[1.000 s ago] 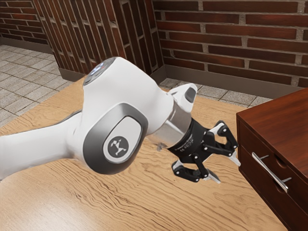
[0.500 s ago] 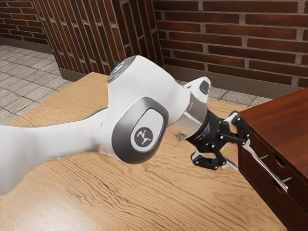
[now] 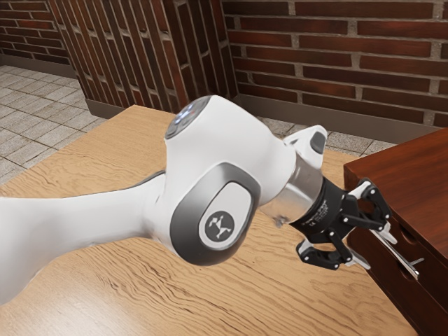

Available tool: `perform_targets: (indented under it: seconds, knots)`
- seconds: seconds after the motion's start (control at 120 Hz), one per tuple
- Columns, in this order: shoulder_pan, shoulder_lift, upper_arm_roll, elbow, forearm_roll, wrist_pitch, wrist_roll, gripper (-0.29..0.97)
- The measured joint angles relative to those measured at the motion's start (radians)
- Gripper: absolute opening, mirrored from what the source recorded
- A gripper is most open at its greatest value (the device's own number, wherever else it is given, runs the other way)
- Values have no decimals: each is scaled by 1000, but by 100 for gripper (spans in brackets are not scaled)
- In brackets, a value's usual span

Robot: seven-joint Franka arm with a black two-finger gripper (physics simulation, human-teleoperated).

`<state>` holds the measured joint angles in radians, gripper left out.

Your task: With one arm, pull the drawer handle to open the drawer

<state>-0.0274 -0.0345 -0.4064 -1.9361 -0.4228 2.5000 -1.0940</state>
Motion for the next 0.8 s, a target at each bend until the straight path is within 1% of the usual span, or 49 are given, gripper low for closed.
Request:
perform_targets:
  seconds: [0.15,0.425,0.583,0.8]
  knots:
    - [-35,8,0,7,3,2,-9,28]
    - [-46,51,1,27,17,34,-17,26]
    - [-31,67,1,30,28,46,-20,23]
    - [22,89,1,39,39,61,-20,21]
